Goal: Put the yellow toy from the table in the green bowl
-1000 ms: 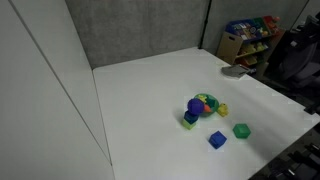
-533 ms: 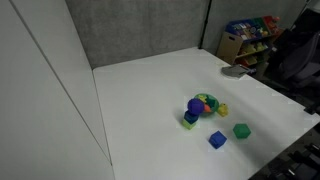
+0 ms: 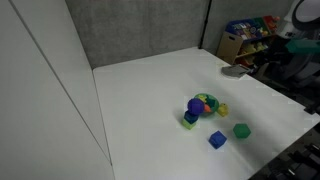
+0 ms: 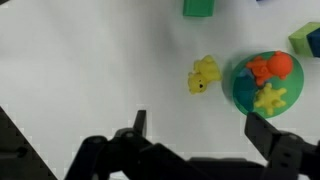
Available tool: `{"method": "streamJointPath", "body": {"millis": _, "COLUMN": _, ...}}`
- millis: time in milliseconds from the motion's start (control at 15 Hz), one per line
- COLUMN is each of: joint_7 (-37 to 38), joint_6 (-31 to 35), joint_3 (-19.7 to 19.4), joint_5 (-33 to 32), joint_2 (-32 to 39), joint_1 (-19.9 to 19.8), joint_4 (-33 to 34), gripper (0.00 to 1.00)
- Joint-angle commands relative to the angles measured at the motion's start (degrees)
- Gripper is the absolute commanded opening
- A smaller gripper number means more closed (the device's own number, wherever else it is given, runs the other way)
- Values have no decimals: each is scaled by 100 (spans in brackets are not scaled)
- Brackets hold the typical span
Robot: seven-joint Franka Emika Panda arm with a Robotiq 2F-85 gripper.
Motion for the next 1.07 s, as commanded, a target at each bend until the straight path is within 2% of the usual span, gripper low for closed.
{"method": "streamJointPath", "body": {"millis": 0, "joint_7": 412, "joint_6": -30, "joint_3": 70, "joint_5": 126, "joint_2": 799, "joint_1": -65, "joint_4": 539, "gripper": 100}}
{"method": "streamJointPath", "body": {"millis": 333, "joint_7": 706, "joint_6": 52, "joint_3": 67, "joint_5": 473, "joint_2": 1757, "joint_1": -62, "joint_4": 1082, "gripper": 100}}
{"method": "streamJointPath", "body": {"millis": 600, "joint_7": 813, "joint_6": 29, "joint_3": 144, "joint_5": 1004, "joint_2": 2335, "joint_1": -113, "joint_4": 1499, "gripper": 100}}
{"method": "streamJointPath", "body": {"millis": 733, "joint_7": 655, "joint_6": -109, "joint_3": 235, "joint_5": 1312, "joint_2": 2428, "joint_1": -207, "joint_4": 1617, "gripper": 100}}
{"method": "streamJointPath", "body": {"millis": 800, "joint_7": 691, "joint_6": 69, "joint_3": 113, "joint_5": 1055, "joint_2": 2310, "joint_1": -63, "joint_4": 1359, "gripper": 100}}
{"method": "streamJointPath", "body": {"millis": 1000, "joint_7": 687, "joint_6": 55, "joint_3": 170, "joint_5": 1192, "joint_2": 2426, "joint_1": -110, "joint_4": 1480, "gripper": 100}}
